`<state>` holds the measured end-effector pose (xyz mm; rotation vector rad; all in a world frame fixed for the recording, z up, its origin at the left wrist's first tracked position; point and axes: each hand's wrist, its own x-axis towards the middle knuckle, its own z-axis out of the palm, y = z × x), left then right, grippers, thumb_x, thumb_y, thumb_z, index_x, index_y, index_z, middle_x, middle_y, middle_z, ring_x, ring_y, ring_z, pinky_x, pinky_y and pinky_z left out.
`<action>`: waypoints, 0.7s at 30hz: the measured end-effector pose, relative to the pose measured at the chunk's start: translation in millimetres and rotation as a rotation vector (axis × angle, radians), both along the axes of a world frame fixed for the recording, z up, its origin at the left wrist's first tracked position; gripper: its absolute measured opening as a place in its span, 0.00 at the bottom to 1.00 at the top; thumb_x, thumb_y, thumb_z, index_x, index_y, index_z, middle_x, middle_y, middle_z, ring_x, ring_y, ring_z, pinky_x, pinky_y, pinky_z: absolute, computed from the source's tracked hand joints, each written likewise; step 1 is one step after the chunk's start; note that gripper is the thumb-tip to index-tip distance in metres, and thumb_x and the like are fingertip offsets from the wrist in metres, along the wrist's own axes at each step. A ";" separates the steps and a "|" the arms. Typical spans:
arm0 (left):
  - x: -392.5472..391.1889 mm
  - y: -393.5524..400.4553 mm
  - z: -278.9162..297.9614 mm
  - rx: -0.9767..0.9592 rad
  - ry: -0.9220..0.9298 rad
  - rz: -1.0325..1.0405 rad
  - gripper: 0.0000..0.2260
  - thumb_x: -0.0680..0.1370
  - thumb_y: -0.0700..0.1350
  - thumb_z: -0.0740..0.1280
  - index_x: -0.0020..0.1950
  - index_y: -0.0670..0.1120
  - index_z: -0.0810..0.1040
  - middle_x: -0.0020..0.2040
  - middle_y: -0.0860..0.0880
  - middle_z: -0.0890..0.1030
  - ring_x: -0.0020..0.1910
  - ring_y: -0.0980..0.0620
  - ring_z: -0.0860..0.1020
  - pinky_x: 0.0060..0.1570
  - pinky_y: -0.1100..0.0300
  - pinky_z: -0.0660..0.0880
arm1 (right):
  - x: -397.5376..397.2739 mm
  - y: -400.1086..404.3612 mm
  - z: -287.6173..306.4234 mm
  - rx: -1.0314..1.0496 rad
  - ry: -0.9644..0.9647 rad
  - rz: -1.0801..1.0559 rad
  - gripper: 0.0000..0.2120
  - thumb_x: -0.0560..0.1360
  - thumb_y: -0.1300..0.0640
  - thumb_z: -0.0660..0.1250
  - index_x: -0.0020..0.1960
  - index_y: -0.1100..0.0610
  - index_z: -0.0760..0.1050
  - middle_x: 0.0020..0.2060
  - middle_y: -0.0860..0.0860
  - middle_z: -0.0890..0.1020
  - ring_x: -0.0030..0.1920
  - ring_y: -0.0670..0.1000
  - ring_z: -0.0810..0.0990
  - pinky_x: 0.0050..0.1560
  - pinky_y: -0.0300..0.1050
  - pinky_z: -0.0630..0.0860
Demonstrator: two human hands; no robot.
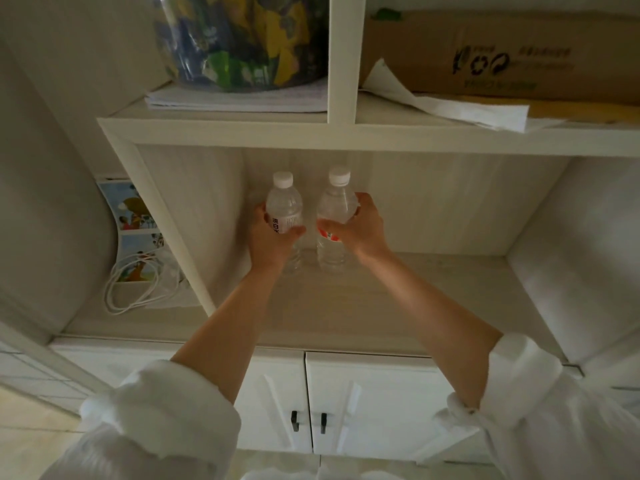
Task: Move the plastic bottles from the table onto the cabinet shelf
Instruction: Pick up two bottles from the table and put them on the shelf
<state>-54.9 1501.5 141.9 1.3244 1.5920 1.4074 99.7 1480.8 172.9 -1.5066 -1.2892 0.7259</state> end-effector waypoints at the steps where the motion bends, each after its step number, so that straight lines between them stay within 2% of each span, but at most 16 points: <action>1: -1.1 2.0 -0.1 0.001 -0.009 0.012 0.30 0.65 0.39 0.80 0.64 0.40 0.72 0.55 0.46 0.81 0.52 0.47 0.81 0.52 0.53 0.77 | 0.7 0.6 -1.0 -0.004 -0.001 0.000 0.34 0.61 0.52 0.80 0.62 0.55 0.69 0.50 0.48 0.80 0.51 0.52 0.81 0.52 0.49 0.80; 6: -4.5 3.2 -2.1 0.006 -0.019 0.037 0.29 0.65 0.39 0.80 0.62 0.40 0.73 0.56 0.44 0.81 0.50 0.49 0.80 0.53 0.54 0.77 | 2.1 1.2 -1.1 0.003 0.012 0.010 0.33 0.63 0.53 0.79 0.63 0.56 0.68 0.49 0.47 0.78 0.50 0.49 0.79 0.43 0.35 0.73; 10: -8.4 6.2 -5.7 0.023 0.002 0.063 0.32 0.64 0.40 0.81 0.64 0.40 0.72 0.58 0.44 0.81 0.55 0.45 0.81 0.57 0.51 0.78 | -1.5 3.5 -2.1 0.004 -0.026 0.036 0.32 0.65 0.53 0.78 0.63 0.56 0.68 0.43 0.41 0.75 0.46 0.45 0.76 0.36 0.29 0.67; 13: -9.9 6.1 -5.8 0.024 0.024 0.066 0.37 0.64 0.39 0.80 0.70 0.43 0.69 0.62 0.45 0.80 0.60 0.46 0.79 0.62 0.50 0.75 | -6.6 6.2 -2.8 0.008 -0.047 0.042 0.31 0.64 0.52 0.78 0.62 0.57 0.69 0.45 0.44 0.77 0.46 0.47 0.76 0.38 0.32 0.70; 17: -12.1 4.9 -6.0 0.033 0.078 0.058 0.40 0.65 0.40 0.80 0.72 0.43 0.66 0.65 0.46 0.78 0.64 0.46 0.77 0.65 0.49 0.73 | -16.9 10.4 -8.8 0.019 -0.044 0.029 0.31 0.63 0.49 0.78 0.60 0.57 0.70 0.50 0.49 0.80 0.50 0.50 0.80 0.48 0.43 0.78; 21: -13.0 0.4 -7.6 0.034 0.107 0.050 0.39 0.66 0.39 0.79 0.72 0.43 0.64 0.65 0.45 0.78 0.63 0.46 0.77 0.61 0.54 0.74 | -19.8 13.0 -15.3 0.025 -0.032 -0.002 0.29 0.62 0.50 0.79 0.57 0.56 0.69 0.50 0.51 0.79 0.49 0.51 0.80 0.46 0.43 0.76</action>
